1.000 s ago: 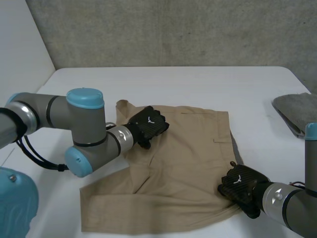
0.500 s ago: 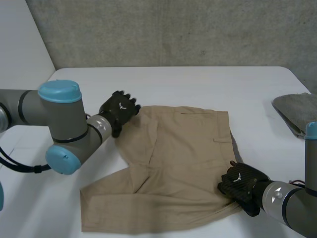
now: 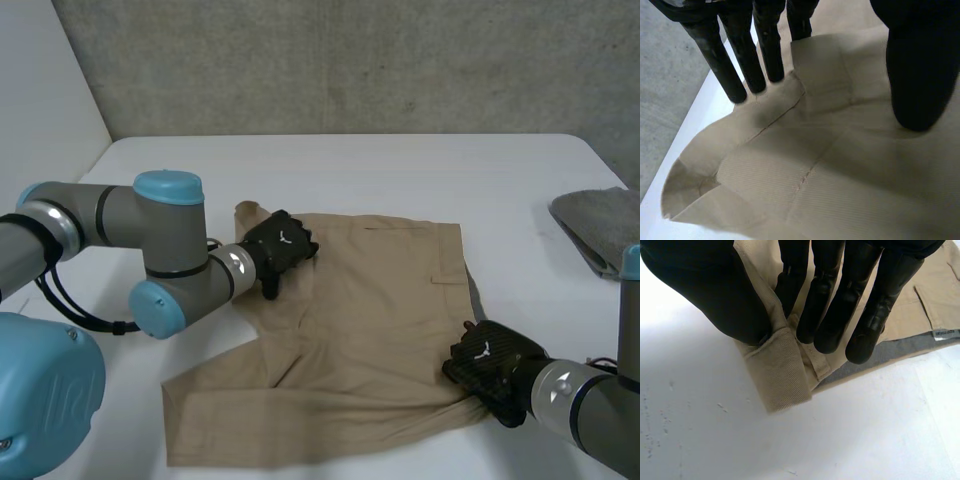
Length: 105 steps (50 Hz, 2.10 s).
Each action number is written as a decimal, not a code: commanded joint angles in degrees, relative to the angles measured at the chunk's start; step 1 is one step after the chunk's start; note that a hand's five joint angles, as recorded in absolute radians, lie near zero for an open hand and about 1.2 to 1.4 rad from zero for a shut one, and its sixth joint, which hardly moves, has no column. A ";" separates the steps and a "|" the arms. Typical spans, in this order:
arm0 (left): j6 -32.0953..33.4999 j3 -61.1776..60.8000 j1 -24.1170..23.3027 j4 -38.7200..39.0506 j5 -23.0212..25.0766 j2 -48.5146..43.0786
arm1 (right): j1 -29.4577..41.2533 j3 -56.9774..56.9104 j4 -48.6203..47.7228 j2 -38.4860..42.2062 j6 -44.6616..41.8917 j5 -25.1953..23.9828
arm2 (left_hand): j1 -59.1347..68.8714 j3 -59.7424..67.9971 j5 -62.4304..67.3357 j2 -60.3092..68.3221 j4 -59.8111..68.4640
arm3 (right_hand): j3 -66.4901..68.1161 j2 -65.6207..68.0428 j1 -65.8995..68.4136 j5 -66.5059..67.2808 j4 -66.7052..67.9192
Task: Fold the laundry.
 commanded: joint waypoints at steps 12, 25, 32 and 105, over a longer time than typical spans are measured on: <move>-0.30 -10.48 -0.13 15.09 -6.05 10.88 | -0.33 0.05 -0.56 0.06 -0.07 0.00 | 46.93 48.77 49.45 48.67 48.60 | 11.23 12.70 24.27 12.86 11.93; -0.39 -23.13 3.73 15.62 -7.89 16.77 | -0.33 0.23 -0.56 0.06 -0.07 0.00 | 46.93 48.77 49.45 48.67 48.60 | 11.23 12.70 24.27 12.86 11.93; -3.19 -28.31 5.14 15.44 -13.25 19.40 | -0.33 0.14 -0.56 0.06 0.01 0.00 | 43.95 45.79 46.47 45.69 45.62 | 11.23 12.70 24.27 12.86 11.93; -12.95 -42.73 10.07 15.70 -21.60 32.14 | -0.15 0.40 -0.82 -0.03 1.67 -0.09 | 1.20 3.04 3.72 2.94 2.87 | 11.23 12.70 24.27 12.86 11.93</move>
